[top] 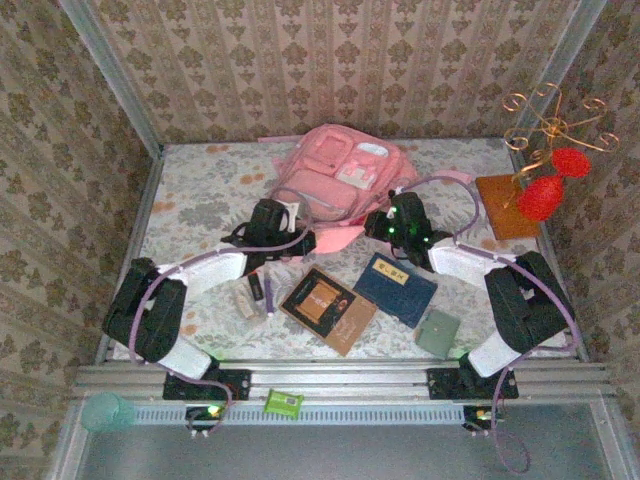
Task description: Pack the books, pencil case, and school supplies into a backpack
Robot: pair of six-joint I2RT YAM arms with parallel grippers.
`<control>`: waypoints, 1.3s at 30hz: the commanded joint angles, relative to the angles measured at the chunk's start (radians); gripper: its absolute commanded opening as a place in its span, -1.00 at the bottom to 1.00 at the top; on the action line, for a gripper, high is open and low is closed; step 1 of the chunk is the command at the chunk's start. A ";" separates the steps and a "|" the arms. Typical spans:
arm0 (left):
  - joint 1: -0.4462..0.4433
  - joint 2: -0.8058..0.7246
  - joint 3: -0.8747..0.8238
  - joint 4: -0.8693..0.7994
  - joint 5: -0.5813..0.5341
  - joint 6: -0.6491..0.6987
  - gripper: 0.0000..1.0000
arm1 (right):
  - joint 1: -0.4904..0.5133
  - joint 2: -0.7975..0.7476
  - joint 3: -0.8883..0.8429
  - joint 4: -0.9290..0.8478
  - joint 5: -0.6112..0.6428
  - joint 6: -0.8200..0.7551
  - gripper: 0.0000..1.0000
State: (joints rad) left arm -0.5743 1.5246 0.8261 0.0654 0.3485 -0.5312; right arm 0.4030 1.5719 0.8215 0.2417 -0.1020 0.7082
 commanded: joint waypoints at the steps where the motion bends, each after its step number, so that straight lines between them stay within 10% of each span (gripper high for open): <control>1: 0.035 -0.030 -0.005 -0.146 -0.036 0.080 -1.00 | -0.047 -0.019 0.030 -0.023 0.116 -0.110 -1.00; 14: -0.012 -0.007 0.070 -0.187 0.055 0.166 -1.00 | -0.146 0.204 0.262 -0.219 -0.136 -0.126 -0.99; 22: -0.055 -0.008 0.070 -0.121 0.040 0.106 -1.00 | -0.136 -0.010 0.170 -0.330 -0.161 -0.150 0.05; 39: -0.115 -0.007 0.068 -0.035 0.039 0.078 -1.00 | 0.102 0.004 -0.057 0.068 -0.113 0.336 0.22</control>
State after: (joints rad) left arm -0.6743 1.5120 0.8692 -0.0288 0.3664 -0.4522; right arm 0.4973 1.5532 0.7544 0.2283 -0.2619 0.9783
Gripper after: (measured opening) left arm 0.059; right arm 0.610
